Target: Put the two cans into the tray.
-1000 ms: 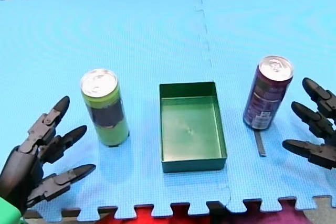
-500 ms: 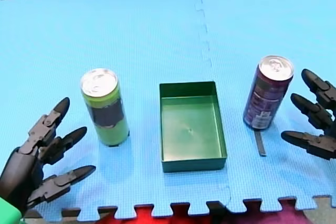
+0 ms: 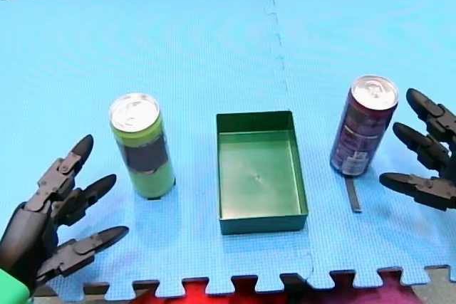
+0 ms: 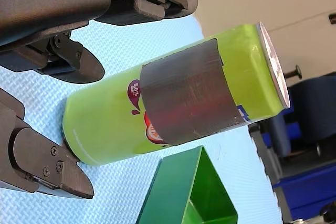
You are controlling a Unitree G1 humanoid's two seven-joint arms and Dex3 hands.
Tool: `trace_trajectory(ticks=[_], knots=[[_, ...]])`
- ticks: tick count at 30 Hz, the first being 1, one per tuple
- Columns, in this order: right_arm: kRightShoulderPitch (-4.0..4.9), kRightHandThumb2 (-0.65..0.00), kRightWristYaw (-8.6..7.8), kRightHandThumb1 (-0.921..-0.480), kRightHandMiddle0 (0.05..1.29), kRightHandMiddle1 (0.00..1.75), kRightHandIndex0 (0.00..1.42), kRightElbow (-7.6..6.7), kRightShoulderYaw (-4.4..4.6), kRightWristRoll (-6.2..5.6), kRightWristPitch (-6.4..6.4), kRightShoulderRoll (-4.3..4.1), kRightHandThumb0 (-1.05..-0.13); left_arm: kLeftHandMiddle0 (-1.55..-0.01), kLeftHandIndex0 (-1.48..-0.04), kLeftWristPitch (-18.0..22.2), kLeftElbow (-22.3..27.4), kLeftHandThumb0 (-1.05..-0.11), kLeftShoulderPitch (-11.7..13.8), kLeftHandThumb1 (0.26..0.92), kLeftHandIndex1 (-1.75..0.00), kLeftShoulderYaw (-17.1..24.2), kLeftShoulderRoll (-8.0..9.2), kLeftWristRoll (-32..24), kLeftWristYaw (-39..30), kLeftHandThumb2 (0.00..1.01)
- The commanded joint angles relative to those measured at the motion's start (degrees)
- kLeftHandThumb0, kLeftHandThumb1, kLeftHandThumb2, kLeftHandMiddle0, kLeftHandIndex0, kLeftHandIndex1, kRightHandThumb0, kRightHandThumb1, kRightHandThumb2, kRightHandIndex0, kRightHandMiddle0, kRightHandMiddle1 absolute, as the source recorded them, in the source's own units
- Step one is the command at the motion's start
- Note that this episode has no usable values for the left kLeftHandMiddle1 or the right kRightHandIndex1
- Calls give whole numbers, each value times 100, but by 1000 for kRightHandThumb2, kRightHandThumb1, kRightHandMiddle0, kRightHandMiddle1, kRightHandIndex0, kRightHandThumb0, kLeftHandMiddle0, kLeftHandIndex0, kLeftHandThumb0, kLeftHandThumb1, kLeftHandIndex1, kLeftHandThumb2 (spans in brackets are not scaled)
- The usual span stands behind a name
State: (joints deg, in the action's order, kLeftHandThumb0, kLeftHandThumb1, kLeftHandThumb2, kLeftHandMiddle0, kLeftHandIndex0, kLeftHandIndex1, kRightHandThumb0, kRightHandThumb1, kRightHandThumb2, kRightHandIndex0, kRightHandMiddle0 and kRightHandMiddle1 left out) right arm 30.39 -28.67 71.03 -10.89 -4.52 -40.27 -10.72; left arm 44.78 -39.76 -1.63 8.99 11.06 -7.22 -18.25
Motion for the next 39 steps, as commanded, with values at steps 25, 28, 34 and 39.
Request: trace_trajectory(ticks=[25, 28, 34, 39], knots=[[339, -4, 126, -640, 135, 1, 198, 102, 79, 131, 29, 85, -921, -520, -231, 105, 42, -1048, 38, 795, -6, -12, 17, 38, 44, 10], [359, -5, 136, -646, 137, 1, 202, 105, 86, 140, 32, 108, -926, -521, -232, 89, 65, -1048, 54, 799, -6, -17, 17, 68, 89, 10], [366, -7, 154, -661, 140, 2, 208, 97, 93, 138, 18, 171, -949, -521, -234, 66, 90, -1048, 75, 807, -5, -32, 31, 102, 139, 11], [383, -6, 170, -670, 143, 2, 211, 97, 114, 157, 6, 217, -964, -520, -235, 61, 110, -1048, 90, 811, -5, -28, 36, 112, 149, 11]])
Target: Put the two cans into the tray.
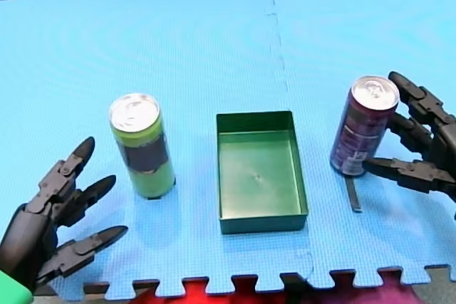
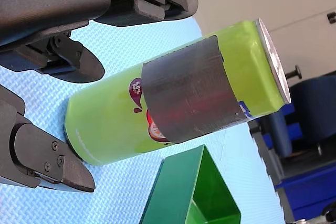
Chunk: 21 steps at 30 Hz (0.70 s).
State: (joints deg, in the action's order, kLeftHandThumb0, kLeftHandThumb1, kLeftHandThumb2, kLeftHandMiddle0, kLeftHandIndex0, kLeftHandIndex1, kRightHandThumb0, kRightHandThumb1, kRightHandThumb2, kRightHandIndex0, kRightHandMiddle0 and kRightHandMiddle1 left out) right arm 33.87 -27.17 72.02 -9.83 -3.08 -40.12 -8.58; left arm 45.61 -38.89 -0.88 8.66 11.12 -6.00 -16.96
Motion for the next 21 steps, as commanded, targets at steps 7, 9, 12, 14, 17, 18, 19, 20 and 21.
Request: trace_trajectory(ticks=[7, 9, 12, 14, 17, 18, 19, 20, 21], knots=[[54, -4, -5, -676, 146, 2, 212, -25, 29, 8, -16, 62, -975, -520, -238, -58, 151, -1048, 88, 818, -4, -7, 7, 11, 74, 10], [61, -2, -18, -675, 147, 2, 214, -30, 26, 0, -11, 70, -974, -519, -238, -104, 209, -1048, 111, 820, -4, -10, -1, 8, 96, 10], [64, 0, -36, -673, 147, 1, 216, -35, 26, -2, -16, 75, -971, -518, -239, -177, 276, -1048, 134, 822, -4, -12, -14, 3, 125, 10], [64, 0, -42, -672, 146, 1, 217, -39, 35, 9, -24, 73, -969, -517, -239, -211, 313, -1048, 151, 824, -3, -12, -23, -3, 137, 10], [69, 0, -48, -670, 146, 0, 218, -45, 48, 19, -23, 75, -965, -517, -239, -250, 364, -1048, 172, 826, -3, -13, -34, -2, 151, 9], [74, 0, -58, -670, 146, 0, 218, -48, 51, 16, -19, 80, -964, -517, -240, -263, 377, -1048, 178, 826, -3, -13, -38, 0, 158, 9], [80, 0, -71, -670, 145, 0, 218, -52, 54, 11, -14, 86, -964, -517, -240, -274, 388, -1048, 182, 827, -3, -13, -42, 3, 166, 9], [84, 0, -82, -669, 145, 0, 218, -55, 57, 8, -11, 93, -962, -517, -241, -283, 397, -1048, 185, 828, -4, -14, -45, 6, 173, 9], [87, 0, -92, -669, 145, 0, 218, -59, 62, 5, -7, 102, -962, -516, -242, -288, 402, -1048, 188, 829, -4, -13, -46, 7, 178, 9]])
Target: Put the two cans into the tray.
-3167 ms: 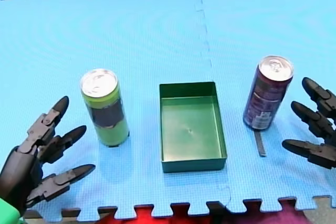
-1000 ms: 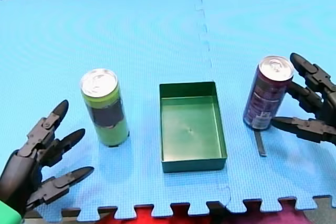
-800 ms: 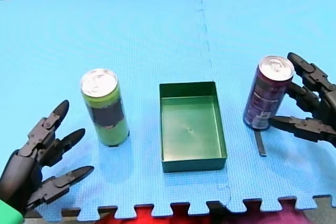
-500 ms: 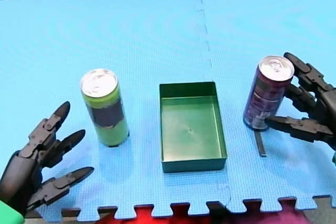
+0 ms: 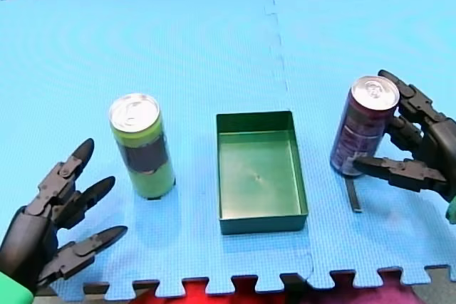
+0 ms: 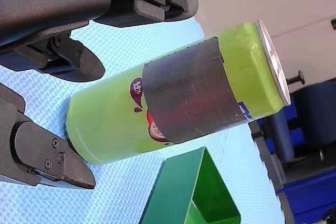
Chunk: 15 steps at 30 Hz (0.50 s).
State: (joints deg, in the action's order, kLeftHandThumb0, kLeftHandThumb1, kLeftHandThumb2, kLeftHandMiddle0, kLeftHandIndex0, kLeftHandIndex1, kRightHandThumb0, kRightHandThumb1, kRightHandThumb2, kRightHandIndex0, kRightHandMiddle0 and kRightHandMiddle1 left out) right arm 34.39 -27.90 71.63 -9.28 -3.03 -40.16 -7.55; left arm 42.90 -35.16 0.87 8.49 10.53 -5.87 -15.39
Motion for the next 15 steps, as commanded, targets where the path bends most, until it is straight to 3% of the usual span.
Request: trace_trajectory(ticks=[1, 9, 15], knots=[[40, 0, -23, -669, 144, 0, 218, -24, 12, -1, 2, 9, -961, -516, -242, -18, 30, -1048, 16, 830, -4, 4, 13, -5, 24, 9], [111, 0, 1, -665, 144, 0, 221, -34, 27, -18, 122, 51, -951, -516, -245, -9, 20, -1048, 11, 838, -4, 27, 30, -31, 10, 10], [132, -1, 17, -666, 145, 0, 226, -37, 24, -24, 145, 52, -949, -523, -244, 79, -45, -1048, -29, 840, -2, 45, 36, -65, -33, 8]])
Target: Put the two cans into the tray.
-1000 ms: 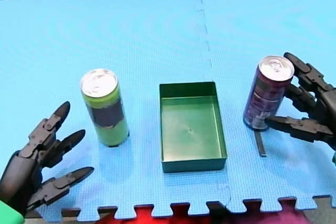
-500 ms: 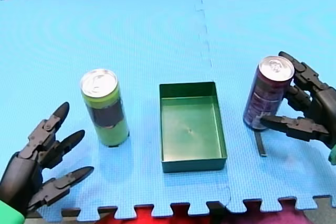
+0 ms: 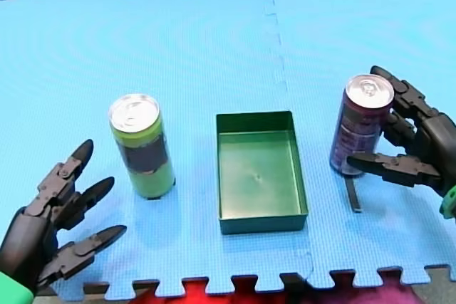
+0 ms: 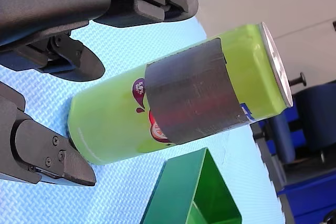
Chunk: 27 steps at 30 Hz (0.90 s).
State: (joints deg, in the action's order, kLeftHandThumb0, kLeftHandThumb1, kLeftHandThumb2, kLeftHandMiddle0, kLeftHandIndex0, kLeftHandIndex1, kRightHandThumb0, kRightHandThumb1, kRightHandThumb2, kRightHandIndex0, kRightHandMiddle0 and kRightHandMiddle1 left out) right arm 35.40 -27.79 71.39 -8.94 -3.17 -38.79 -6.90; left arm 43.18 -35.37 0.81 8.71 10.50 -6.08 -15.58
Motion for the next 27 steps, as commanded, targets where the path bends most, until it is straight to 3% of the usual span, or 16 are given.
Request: trace_trajectory(ticks=[1, 12, 27], knots=[[35, -1, 14, -667, 145, 0, 228, -11, -9, -7, 7, -14, -949, -524, -243, 79, -45, -1048, -29, 839, -2, 28, 39, -65, -40, 7], [166, 0, 44, -660, 148, 2, 239, 130, -34, 14, 51, -56, -922, -528, -241, 244, -119, -1048, -26, 823, 0, 75, 62, -138, -166, 0], [191, 0, 82, -660, 153, 2, 253, 211, -61, 72, -5, -79, -907, -520, -241, 92, 138, -1048, 85, 815, -1, 72, 112, -178, -220, 0]])
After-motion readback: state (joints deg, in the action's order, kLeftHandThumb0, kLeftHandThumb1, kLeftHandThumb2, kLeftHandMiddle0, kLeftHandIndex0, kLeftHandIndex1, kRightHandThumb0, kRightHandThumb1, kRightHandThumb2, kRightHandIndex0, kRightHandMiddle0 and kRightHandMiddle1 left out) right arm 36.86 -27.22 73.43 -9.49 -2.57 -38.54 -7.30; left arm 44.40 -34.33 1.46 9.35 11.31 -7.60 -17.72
